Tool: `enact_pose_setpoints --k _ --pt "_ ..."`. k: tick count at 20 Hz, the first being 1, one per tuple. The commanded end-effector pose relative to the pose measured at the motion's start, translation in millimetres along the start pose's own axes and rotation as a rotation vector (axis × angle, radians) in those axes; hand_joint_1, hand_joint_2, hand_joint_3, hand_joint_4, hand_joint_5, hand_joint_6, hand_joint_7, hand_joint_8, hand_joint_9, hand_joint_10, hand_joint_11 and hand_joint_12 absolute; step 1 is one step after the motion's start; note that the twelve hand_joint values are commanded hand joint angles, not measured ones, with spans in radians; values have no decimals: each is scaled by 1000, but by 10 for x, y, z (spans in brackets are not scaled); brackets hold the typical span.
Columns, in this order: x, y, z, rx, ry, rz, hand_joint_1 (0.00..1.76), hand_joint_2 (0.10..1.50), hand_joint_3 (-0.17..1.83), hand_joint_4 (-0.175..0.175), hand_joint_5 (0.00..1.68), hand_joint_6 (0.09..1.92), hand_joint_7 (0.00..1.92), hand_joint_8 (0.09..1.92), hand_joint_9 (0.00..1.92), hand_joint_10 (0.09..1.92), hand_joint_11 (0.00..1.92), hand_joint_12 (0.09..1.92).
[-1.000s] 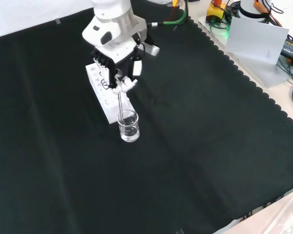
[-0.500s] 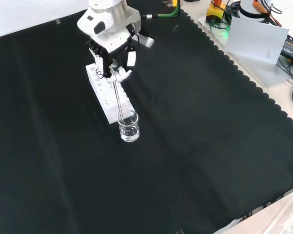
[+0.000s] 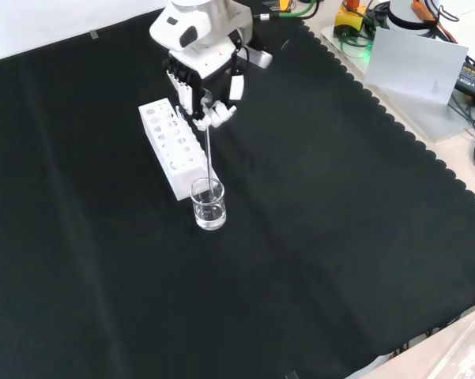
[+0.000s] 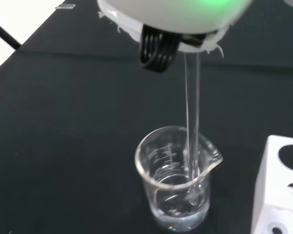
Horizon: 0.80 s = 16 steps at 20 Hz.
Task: Stir in the beaker to the left of the white test tube rack with the glass rod.
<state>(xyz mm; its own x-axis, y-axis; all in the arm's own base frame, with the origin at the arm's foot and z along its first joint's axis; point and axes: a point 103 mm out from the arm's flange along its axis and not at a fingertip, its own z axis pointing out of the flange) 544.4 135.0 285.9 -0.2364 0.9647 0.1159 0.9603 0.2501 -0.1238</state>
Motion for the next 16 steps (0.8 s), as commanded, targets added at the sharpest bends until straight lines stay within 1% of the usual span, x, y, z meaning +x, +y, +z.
enact_pose_setpoints --k 1,5,10,12,16 --pt "141 -45 46 11 -2 -9 1332 595 744 -175 1269 479 1405 708 1751 524 1709 430" --pt "188 38 79 6 -2 -14 1332 595 743 -175 1269 478 1405 707 1752 524 1709 430" --pt "140 241 149 18 8 -22 1332 596 741 -175 1269 475 1405 707 1752 523 1709 429" --pt "153 301 173 21 15 -33 1332 597 741 -175 1270 474 1405 707 1753 522 1709 429" --pt "120 397 146 14 11 -37 1332 597 740 -175 1270 472 1405 707 1754 522 1710 429"
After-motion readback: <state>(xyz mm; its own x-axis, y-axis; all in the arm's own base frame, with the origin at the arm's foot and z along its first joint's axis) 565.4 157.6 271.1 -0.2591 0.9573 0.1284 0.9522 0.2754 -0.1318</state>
